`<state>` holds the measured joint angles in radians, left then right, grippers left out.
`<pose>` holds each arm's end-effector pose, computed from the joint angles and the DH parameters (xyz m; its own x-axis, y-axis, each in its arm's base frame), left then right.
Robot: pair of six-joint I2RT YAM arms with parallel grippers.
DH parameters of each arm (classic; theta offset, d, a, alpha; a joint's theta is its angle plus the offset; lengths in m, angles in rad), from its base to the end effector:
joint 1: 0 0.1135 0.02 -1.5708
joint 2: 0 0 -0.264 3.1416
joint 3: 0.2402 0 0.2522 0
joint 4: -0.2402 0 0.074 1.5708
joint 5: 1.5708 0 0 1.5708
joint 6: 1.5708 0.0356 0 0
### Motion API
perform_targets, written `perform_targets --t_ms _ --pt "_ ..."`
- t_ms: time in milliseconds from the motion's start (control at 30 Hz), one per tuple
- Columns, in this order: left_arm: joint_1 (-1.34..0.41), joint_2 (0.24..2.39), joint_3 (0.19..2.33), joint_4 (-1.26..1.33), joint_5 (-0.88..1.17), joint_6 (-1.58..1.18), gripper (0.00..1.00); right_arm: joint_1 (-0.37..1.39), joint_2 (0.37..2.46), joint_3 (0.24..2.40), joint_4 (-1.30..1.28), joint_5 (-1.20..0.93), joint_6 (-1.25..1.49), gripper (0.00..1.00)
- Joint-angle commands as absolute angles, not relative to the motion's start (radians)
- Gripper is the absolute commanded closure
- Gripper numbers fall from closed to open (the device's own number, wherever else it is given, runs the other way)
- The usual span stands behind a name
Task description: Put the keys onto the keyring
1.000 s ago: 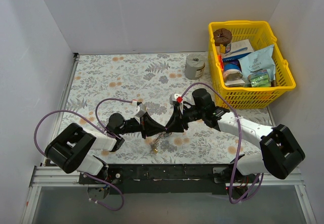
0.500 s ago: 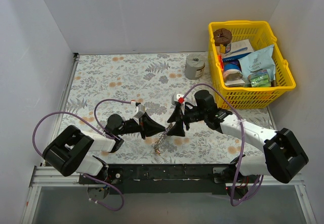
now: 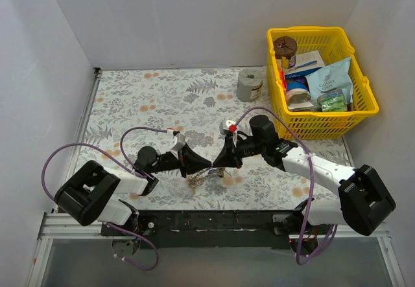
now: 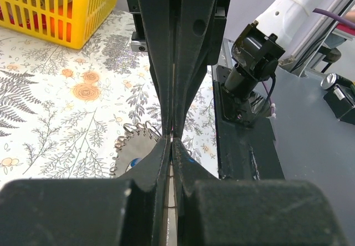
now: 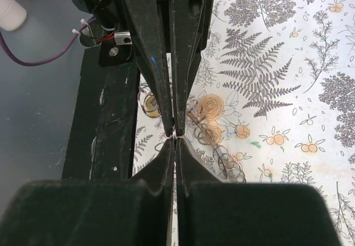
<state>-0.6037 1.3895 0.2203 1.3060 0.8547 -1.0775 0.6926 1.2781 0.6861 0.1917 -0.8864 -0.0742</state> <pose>0.1657 -0.1469 0.1844 -0.8169 -0.1390 -0.5597 0.5667 -0.0132 -0.8238 0.1898 0.1933 0.2418 -0.2285 -0.2504 -0.9408 -0.9724 0.0124 0.2328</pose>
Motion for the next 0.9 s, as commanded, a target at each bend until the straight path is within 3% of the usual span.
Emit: perform_targets --t_ms 0,300,367,400,533,667,867 --pt "-0.607 1.370 0.222 1.769 0.850 -1.068 1.00 0.692 1.293 0.696 0.213 -0.902 -0.075 0.99" --pt "-0.609 1.353 0.236 1.692 0.856 -1.034 0.98 0.693 1.304 0.755 0.059 -0.873 -0.170 0.99" --pt "-0.609 1.338 0.247 1.636 0.861 -0.991 0.85 0.693 1.318 0.794 0.002 -0.850 -0.204 0.99" --pt "-0.607 1.321 0.252 1.579 0.868 -0.976 0.74 0.693 1.319 0.804 -0.043 -0.844 -0.215 0.99" --pt "-0.609 1.258 0.279 1.361 0.887 -0.855 0.61 0.693 1.319 0.830 -0.173 -0.790 -0.265 0.99" --pt "-0.609 1.209 0.382 0.937 0.917 -0.663 0.61 0.693 1.321 0.860 -0.268 -0.729 -0.298 0.99" --pt "-0.614 1.250 0.463 0.723 0.945 -0.538 0.59 0.693 1.348 0.919 -0.411 -0.623 -0.336 0.99"
